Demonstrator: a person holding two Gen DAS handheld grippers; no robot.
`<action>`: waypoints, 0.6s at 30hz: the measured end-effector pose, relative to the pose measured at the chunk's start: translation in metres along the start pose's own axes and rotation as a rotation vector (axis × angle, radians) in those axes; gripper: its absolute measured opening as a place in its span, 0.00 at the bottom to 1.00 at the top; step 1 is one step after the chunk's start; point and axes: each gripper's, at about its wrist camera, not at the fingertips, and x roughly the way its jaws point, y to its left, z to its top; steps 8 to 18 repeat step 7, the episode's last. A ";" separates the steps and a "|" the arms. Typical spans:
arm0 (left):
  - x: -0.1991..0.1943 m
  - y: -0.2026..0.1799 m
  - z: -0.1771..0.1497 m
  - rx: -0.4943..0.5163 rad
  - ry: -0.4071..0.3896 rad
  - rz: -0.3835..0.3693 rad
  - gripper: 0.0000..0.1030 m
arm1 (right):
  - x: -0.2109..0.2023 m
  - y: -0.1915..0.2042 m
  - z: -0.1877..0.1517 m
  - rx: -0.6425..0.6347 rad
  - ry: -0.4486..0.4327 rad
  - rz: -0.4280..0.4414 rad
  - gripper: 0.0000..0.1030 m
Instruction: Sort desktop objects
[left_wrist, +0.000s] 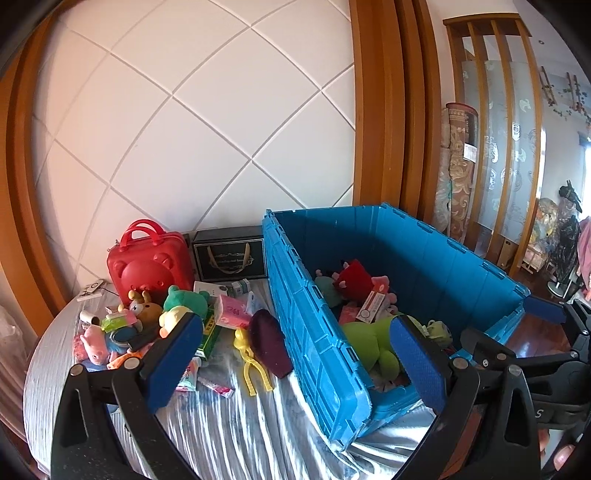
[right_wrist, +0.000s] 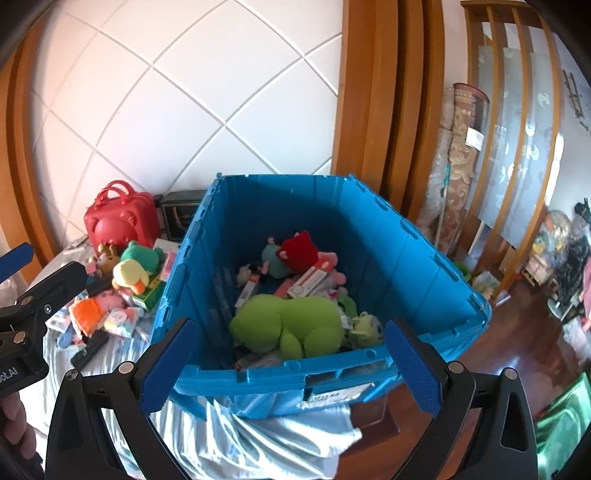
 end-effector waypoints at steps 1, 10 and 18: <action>0.001 0.001 0.000 -0.002 0.002 -0.003 0.99 | 0.000 0.001 0.000 0.001 0.001 -0.001 1.00; 0.006 0.002 0.002 -0.005 0.011 -0.019 0.99 | 0.006 -0.001 0.003 0.009 0.008 -0.009 1.00; 0.006 0.002 0.002 -0.005 0.011 -0.019 0.99 | 0.006 -0.001 0.003 0.009 0.008 -0.009 1.00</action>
